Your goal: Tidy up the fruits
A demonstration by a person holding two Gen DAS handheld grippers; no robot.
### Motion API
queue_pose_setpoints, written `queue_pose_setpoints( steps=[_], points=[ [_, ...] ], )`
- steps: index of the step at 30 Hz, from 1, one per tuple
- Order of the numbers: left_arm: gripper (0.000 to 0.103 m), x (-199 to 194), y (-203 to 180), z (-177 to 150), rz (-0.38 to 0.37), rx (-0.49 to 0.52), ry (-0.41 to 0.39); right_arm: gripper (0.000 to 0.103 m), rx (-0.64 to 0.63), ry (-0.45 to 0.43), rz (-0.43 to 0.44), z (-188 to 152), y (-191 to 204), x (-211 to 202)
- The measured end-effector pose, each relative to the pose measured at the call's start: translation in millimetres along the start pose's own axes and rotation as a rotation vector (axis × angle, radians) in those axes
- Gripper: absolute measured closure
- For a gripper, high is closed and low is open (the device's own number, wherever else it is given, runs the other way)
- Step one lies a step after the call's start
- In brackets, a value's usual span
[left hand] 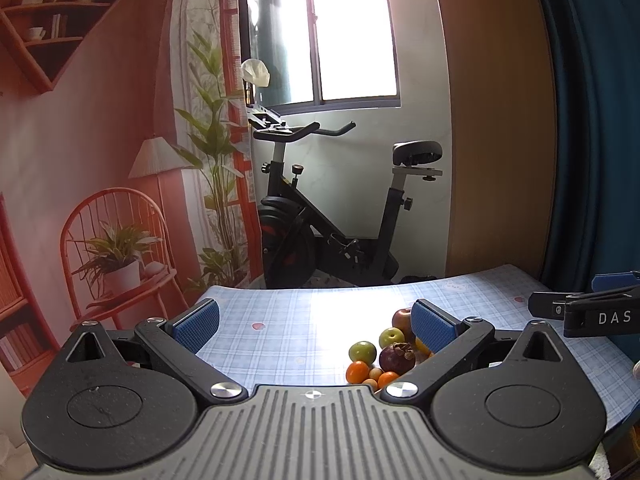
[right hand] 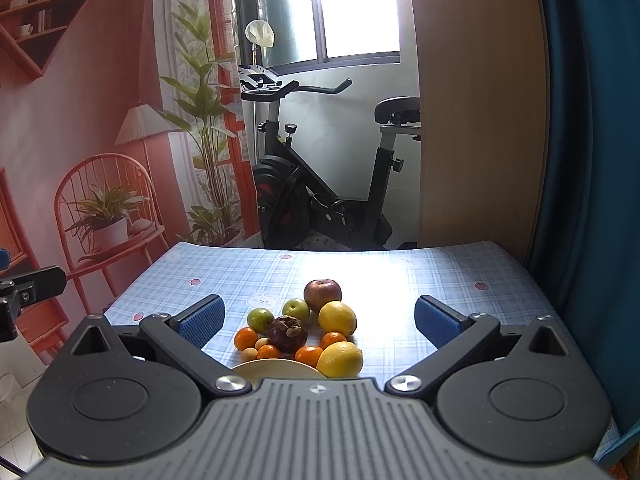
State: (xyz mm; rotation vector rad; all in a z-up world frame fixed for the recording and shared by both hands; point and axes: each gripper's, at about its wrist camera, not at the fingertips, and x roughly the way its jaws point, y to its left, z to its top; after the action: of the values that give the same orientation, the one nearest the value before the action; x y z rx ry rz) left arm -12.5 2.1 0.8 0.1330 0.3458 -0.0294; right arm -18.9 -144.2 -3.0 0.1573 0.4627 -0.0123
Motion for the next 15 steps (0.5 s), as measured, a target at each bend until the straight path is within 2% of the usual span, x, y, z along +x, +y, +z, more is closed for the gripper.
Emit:
queue_pose_setpoints(
  steps=[15],
  points=[
    [0.000, -1.6, -1.6, -0.7, -0.003, 0.000, -0.004, 0.000, 0.001, -0.006, 0.000, 0.0, 1.5, -0.8]
  ],
)
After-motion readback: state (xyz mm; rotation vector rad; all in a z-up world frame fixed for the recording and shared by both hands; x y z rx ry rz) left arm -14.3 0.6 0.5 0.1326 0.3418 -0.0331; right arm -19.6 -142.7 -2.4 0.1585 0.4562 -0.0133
